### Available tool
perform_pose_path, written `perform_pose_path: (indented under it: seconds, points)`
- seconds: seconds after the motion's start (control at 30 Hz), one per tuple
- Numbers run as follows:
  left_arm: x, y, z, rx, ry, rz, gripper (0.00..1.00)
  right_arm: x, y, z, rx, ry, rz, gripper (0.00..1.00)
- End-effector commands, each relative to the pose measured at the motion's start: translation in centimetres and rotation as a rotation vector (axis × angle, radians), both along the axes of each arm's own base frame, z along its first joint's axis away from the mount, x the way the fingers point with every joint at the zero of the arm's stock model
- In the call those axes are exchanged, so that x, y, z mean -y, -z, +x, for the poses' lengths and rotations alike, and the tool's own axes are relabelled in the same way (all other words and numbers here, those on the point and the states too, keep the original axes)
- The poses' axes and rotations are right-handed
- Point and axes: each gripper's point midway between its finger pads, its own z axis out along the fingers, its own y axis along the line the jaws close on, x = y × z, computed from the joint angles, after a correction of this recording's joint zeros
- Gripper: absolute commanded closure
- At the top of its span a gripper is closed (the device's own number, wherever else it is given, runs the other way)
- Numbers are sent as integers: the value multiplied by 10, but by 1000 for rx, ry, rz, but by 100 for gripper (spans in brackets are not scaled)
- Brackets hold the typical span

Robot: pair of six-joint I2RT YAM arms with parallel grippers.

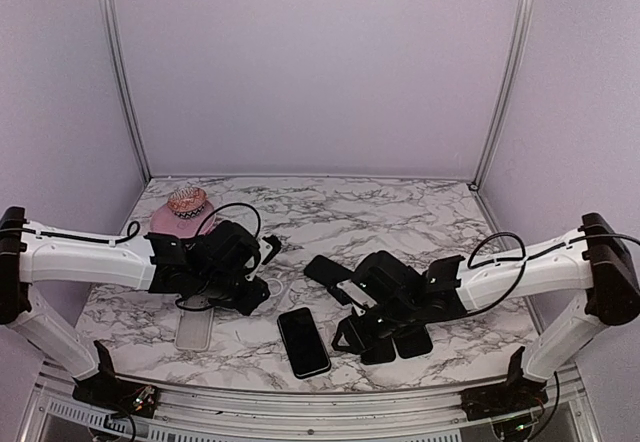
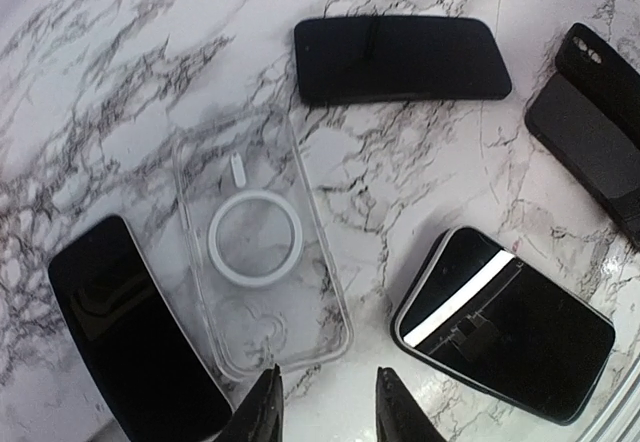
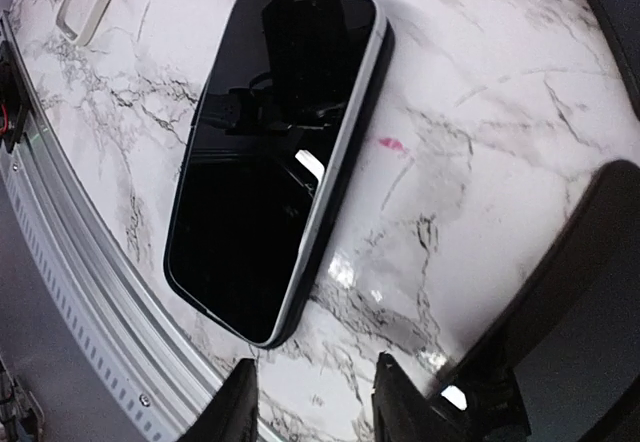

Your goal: Put the phone into the phone case

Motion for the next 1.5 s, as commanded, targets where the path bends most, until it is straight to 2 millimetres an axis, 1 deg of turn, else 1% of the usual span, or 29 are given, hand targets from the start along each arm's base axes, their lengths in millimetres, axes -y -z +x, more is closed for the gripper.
perform_pose_path:
  seconds: [0.0,0.13,0.2,0.27,0.3,0.37,0.43,0.5,0.57,0.63,0.73,0.83,0.93,1.0,1.13,1.2,1.33,1.4,1.47]
  points:
    - [-13,29,-32,-94,-23,20,71,-25,1,20,80,-34,8,68]
    - [-6,51,-51,-145,8,19,75,-24,18,24,73,-24,-24,74]
    - [-4,61,-55,-157,20,27,76,-25,25,21,59,-39,-31,75]
    - [-4,67,-53,-148,24,50,76,-24,26,17,58,-60,-30,73]
    - [-5,66,-49,-129,24,62,76,-22,24,16,71,-65,-34,72]
    - [-1,57,-38,-82,30,65,76,-16,21,16,95,-61,-46,72]
    - [6,42,-20,-30,27,59,76,-6,24,14,94,-46,-82,74]
    - [10,36,1,2,12,67,77,-2,30,4,72,-54,-113,77]
    - [17,40,18,11,18,95,80,-5,35,-12,53,-89,-126,79]
    - [27,45,26,20,48,121,81,-9,40,-28,32,-117,-137,82]
    - [40,57,34,27,89,161,81,-15,42,-45,-7,-126,-116,87]
    - [49,67,39,20,112,182,81,-23,41,-53,-30,-122,-66,90]
    - [55,76,41,11,137,199,82,-23,46,-50,-22,-97,-75,93]
    - [58,83,37,-11,160,197,81,-23,50,-44,-4,-73,-91,95]
    - [55,94,23,-66,199,200,81,-28,52,-29,40,-19,-82,96]
    - [55,97,11,-99,264,195,81,-30,54,-24,51,-1,-77,97]
    - [59,106,-23,-206,371,161,82,-31,52,-14,85,27,-74,98]
    - [57,115,-37,-264,381,164,85,-32,48,-10,110,40,-70,98]
    - [52,123,-49,-309,376,172,87,-33,45,-6,124,52,-60,98]
